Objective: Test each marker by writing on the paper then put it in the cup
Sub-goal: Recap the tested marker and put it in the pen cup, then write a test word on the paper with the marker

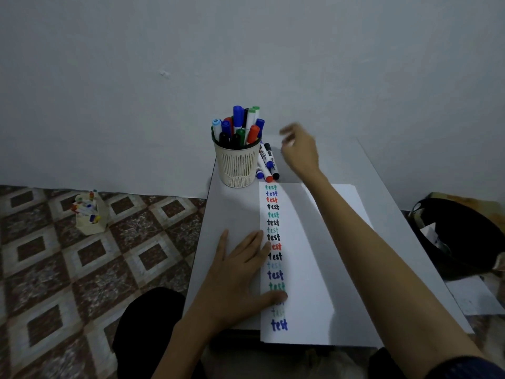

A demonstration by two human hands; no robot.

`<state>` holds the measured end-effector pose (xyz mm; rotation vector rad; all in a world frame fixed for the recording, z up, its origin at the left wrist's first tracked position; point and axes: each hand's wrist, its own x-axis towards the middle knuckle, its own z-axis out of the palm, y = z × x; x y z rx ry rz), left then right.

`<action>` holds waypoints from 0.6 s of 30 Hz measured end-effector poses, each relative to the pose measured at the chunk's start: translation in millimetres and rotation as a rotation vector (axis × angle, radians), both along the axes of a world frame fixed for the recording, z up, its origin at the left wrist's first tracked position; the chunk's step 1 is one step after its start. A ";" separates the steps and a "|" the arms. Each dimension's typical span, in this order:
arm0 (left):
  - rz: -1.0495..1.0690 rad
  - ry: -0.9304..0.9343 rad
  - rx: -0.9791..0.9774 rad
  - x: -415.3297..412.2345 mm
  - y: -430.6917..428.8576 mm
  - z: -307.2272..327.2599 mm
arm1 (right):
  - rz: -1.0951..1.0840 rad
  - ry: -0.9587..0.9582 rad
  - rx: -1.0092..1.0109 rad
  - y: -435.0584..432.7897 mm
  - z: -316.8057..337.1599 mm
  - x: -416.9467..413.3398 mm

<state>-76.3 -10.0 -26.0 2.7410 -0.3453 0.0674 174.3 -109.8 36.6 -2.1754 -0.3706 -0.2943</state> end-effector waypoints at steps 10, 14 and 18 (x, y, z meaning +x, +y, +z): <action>0.014 -0.034 0.001 -19.7 -7.6 -2.5 | 0.114 0.059 -0.347 -16.2 -48.9 -9.5; 0.013 -0.013 0.014 -21.5 -8.5 -1.1 | 0.086 0.019 -0.319 -16.8 -49.3 -13.1; 0.008 0.010 0.010 -22.0 -7.6 -0.3 | -0.044 -0.037 -0.122 -23.8 -50.7 -18.8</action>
